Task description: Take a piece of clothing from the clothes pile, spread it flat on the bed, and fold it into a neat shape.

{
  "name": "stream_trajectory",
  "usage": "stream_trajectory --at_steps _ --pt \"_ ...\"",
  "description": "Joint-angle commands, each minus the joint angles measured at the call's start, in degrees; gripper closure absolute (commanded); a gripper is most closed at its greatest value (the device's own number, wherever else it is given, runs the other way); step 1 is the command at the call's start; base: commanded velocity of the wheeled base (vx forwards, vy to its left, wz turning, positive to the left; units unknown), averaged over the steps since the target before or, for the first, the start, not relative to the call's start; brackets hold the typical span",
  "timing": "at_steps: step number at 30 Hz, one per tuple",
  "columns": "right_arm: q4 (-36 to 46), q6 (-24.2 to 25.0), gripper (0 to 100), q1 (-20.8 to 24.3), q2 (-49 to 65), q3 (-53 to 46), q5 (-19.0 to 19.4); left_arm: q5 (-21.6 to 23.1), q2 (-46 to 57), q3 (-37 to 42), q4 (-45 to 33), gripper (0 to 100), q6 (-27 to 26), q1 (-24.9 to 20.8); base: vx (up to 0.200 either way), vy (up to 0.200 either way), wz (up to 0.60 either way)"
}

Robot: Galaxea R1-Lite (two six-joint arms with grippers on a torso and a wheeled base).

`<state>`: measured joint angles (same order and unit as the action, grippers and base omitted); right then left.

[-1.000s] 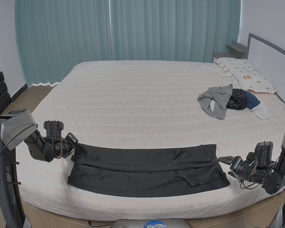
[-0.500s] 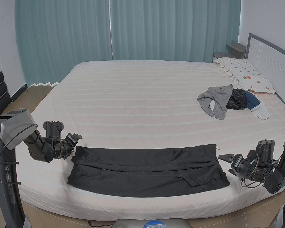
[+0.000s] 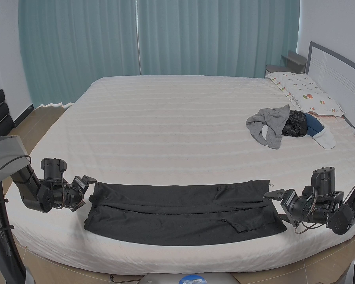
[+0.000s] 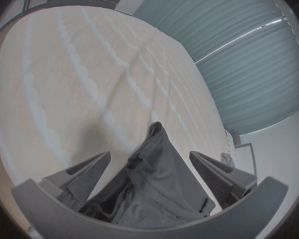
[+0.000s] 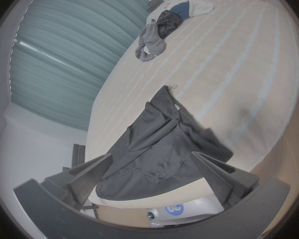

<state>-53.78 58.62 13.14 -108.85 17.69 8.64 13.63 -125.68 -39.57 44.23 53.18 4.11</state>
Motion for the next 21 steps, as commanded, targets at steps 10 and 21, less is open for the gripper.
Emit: stream_trajectory --at_steps 10,21 --pt "-8.9 2.0 0 3.0 -13.6 0.2 -1.4 2.2 2.1 3.1 0.6 0 0.2 -0.2 0.000 0.000 0.00" --pt "-9.1 4.7 0 4.8 -13.8 0.0 -1.4 2.4 1.9 2.9 0.6 0 0.2 -0.2 0.000 0.000 0.00"
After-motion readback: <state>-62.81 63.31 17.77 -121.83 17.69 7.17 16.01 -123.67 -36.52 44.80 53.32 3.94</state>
